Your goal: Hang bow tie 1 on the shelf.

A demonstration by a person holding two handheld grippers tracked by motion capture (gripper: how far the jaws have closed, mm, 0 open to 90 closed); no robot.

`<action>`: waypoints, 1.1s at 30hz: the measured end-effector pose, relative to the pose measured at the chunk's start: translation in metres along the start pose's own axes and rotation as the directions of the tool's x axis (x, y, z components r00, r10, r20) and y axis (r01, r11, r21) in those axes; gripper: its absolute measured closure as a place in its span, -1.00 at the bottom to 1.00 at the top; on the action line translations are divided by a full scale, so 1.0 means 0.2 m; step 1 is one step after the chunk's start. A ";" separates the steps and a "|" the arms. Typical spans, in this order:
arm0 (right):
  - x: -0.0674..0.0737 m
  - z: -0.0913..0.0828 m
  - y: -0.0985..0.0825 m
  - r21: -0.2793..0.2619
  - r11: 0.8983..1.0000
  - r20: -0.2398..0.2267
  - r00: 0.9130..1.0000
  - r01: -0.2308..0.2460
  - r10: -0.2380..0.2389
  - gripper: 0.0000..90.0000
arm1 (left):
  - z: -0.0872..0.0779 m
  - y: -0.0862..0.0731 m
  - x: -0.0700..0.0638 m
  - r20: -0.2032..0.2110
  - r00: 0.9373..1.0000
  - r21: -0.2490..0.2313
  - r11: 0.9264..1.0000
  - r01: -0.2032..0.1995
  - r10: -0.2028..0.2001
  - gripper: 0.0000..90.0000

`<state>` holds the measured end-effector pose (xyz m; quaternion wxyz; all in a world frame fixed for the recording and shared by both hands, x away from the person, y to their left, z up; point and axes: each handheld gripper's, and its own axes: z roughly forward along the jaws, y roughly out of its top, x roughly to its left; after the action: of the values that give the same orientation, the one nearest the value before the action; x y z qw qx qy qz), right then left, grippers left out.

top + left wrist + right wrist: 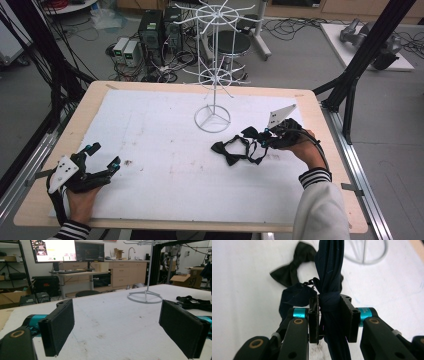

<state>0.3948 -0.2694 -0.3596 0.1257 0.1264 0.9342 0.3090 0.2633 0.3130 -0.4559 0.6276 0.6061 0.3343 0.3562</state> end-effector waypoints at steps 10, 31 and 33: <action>0.04 -0.03 0.03 -0.062 0.998 0.004 1.000 -0.020 0.020 0.58 | 0.00 0.00 0.00 -0.003 1.000 0.003 1.000 -0.004 0.004 -0.70; 0.06 -0.11 0.05 -0.195 0.979 0.022 0.998 -0.061 0.067 0.58 | 0.00 0.00 0.00 -0.005 1.000 0.006 1.000 -0.009 0.009 -0.70; 0.05 -0.12 0.05 -0.204 0.977 0.026 0.997 -0.067 0.074 0.58 | 0.00 0.00 0.00 -0.005 1.000 0.006 1.000 -0.009 0.009 -0.70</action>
<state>0.3794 -0.2713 -0.3374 0.1424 0.1510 0.8904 0.4050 0.2634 0.3122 -0.4557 0.6234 0.6085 0.3343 0.3597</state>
